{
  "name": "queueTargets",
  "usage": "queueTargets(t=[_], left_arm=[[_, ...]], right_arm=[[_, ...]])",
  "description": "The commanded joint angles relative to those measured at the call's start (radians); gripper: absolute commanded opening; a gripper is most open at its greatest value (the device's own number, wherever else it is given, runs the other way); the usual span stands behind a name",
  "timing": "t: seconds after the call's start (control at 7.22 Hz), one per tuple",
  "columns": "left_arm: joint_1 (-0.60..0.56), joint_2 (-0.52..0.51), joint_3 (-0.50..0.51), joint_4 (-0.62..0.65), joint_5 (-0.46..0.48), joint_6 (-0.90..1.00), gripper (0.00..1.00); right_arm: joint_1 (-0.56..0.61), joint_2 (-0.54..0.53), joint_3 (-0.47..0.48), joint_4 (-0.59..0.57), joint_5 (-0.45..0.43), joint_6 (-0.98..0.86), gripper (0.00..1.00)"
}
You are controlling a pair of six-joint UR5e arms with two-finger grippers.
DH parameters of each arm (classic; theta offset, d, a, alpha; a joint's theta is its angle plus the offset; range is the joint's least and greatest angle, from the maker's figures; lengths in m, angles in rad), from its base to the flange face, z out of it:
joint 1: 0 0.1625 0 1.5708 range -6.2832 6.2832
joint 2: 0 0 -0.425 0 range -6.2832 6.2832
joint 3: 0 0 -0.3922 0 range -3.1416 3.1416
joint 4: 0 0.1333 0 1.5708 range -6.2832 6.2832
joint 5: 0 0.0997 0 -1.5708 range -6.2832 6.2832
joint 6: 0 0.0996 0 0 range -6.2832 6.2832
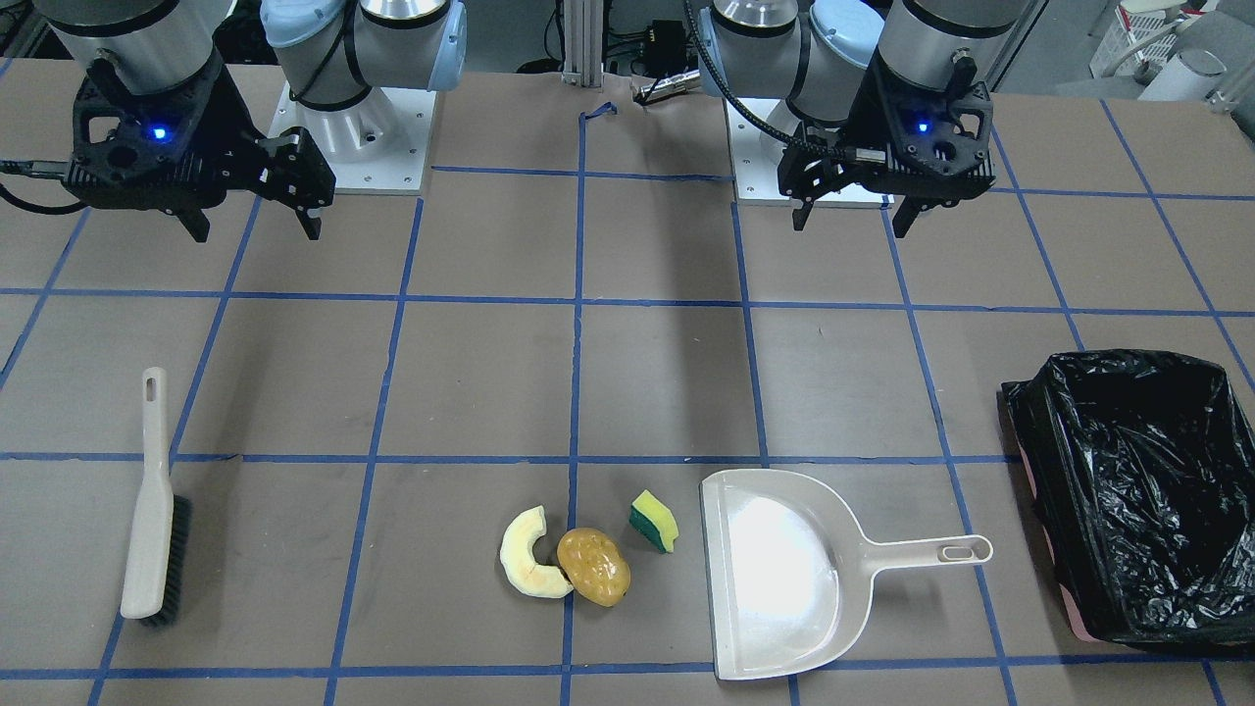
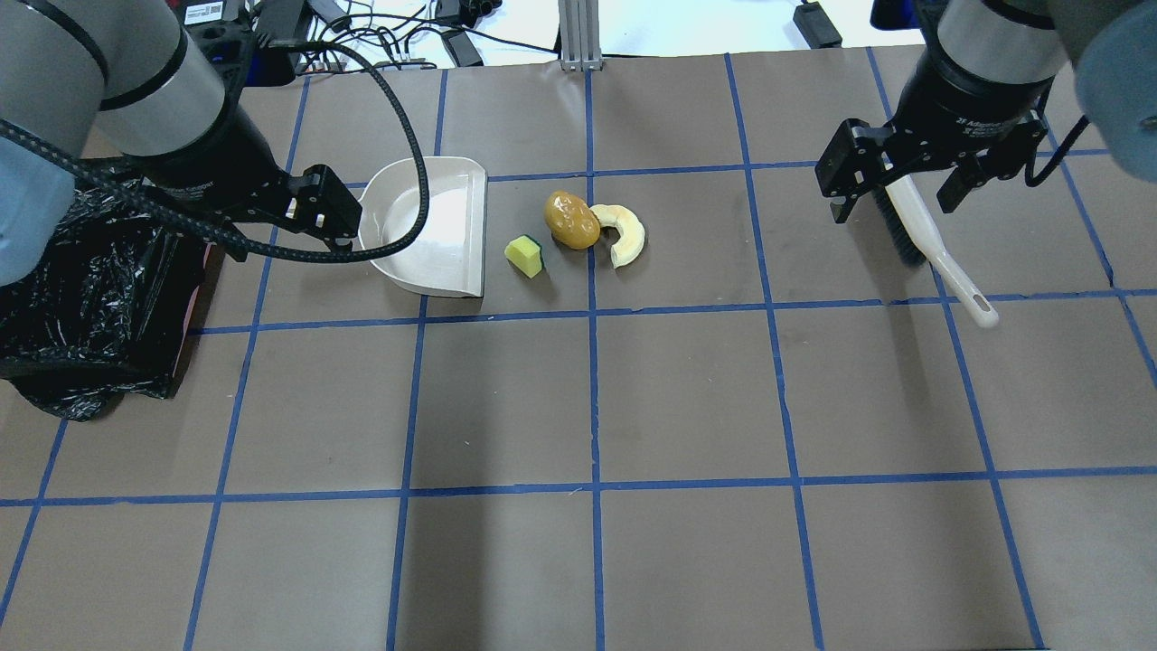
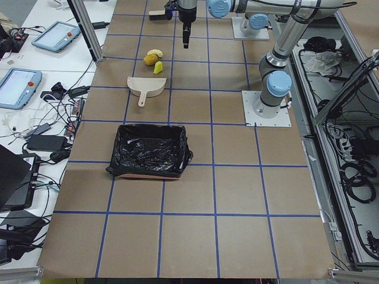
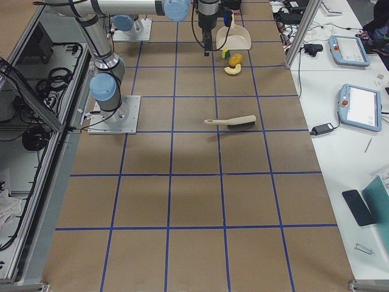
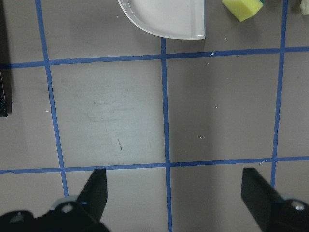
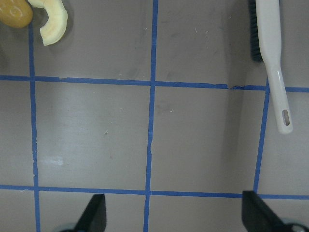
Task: Sweep and dump trash into bin
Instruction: 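Grasp the white dustpan handle with the left gripper while the right gripper approaches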
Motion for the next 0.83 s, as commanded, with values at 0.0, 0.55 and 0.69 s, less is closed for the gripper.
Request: queueTargets(t=[0.0, 0.55, 0.69], left_arm=[[0.001, -0.004, -0.002, 0.003, 0.0, 0.005, 1.0], [0.058, -0.072, 0.017, 0.086, 0.008, 0.372, 1.0], [0.084, -0.105, 0.02, 0.135, 0.008, 0.434, 1.0]], right_arm=[[0.0, 0.0, 0.0, -0.002, 0.0, 0.0, 1.0], [-0.005, 0.011, 0.0, 0.012, 0.002, -0.021, 1.0], [-0.006, 0.014, 0.0, -0.001, 0.005, -0.038, 1.0]])
